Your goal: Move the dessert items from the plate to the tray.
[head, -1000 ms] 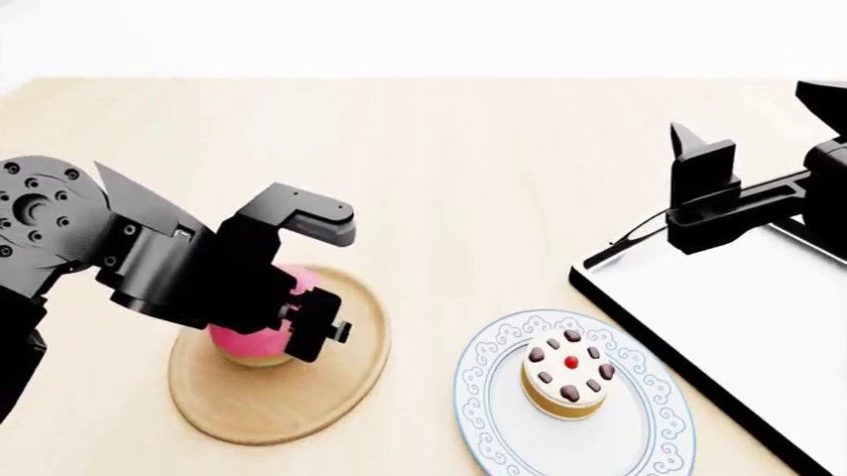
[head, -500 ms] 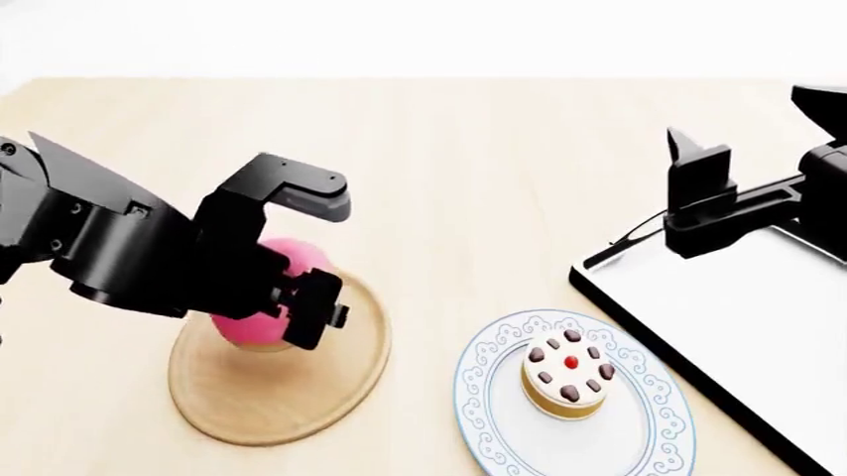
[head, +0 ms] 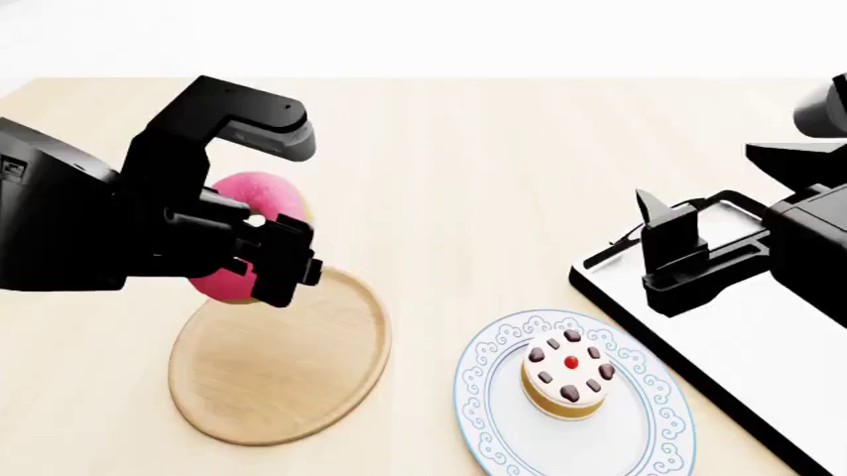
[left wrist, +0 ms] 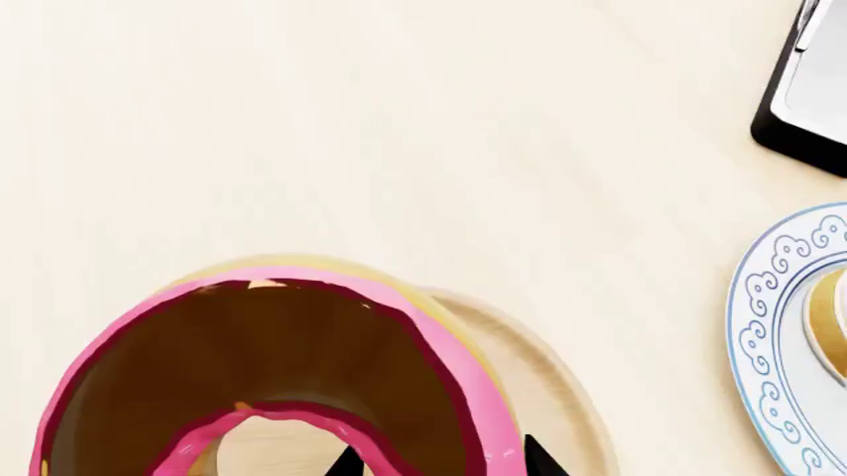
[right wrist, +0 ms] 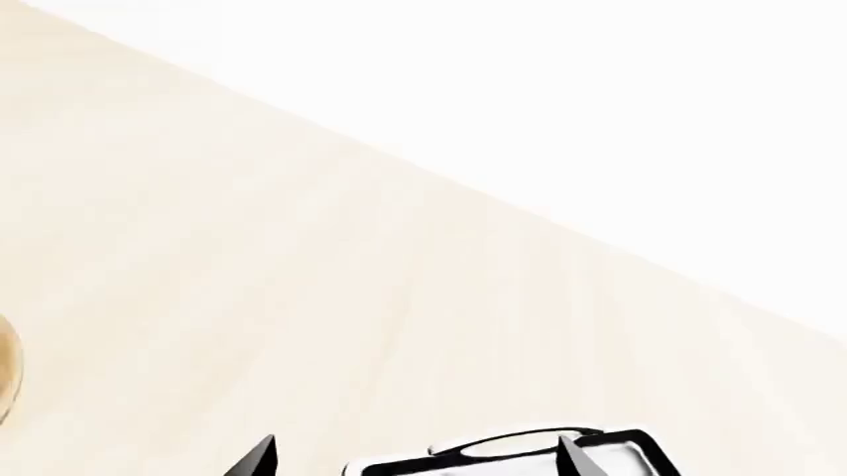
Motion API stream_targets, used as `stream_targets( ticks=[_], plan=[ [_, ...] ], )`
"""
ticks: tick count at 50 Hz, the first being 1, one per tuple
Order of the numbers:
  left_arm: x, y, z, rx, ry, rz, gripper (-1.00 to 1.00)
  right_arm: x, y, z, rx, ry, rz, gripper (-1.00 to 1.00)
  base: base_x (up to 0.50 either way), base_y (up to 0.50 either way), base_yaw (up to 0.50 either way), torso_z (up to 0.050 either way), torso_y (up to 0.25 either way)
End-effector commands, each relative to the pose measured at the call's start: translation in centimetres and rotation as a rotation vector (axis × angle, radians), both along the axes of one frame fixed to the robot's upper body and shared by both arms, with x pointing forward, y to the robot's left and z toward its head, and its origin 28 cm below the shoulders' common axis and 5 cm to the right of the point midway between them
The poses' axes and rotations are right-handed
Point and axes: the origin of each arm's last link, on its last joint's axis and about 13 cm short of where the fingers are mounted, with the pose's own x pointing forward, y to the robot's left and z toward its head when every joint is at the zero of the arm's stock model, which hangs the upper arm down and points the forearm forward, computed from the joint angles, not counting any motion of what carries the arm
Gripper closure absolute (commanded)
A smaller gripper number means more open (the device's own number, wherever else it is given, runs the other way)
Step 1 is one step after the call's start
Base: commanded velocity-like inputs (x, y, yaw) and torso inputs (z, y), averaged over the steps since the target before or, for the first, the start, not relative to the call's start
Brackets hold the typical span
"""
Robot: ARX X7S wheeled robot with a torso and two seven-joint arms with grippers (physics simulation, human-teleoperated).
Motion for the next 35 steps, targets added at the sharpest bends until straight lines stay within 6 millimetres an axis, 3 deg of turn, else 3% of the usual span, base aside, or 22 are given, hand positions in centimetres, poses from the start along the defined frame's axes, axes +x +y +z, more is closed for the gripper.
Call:
stream_targets(
  ticks=[1,17,35],
  plan=[
    [-0.5,0.3,1.2,-0.021,-0.089,0.029,1.0,-0.6,0.1,-0.8,-0.011,0.117,0.045,-1.0,0.0,0.0,0.0,0.0,0.0],
    [-0.9,0.4,1.4,-0.026,-0.116,0.042,1.0,-1.0,0.2,-1.9,-0.015,0.252,0.051,-1.0,0.0,0.0,0.0,0.0,0.0],
    [-0.6,0.5,1.3,-0.025,-0.118,0.042,1.0,-1.2,0.8,-1.8,0.018,0.326,0.114,-1.0,0.0,0.0,0.0,0.0,0.0]
  ],
)
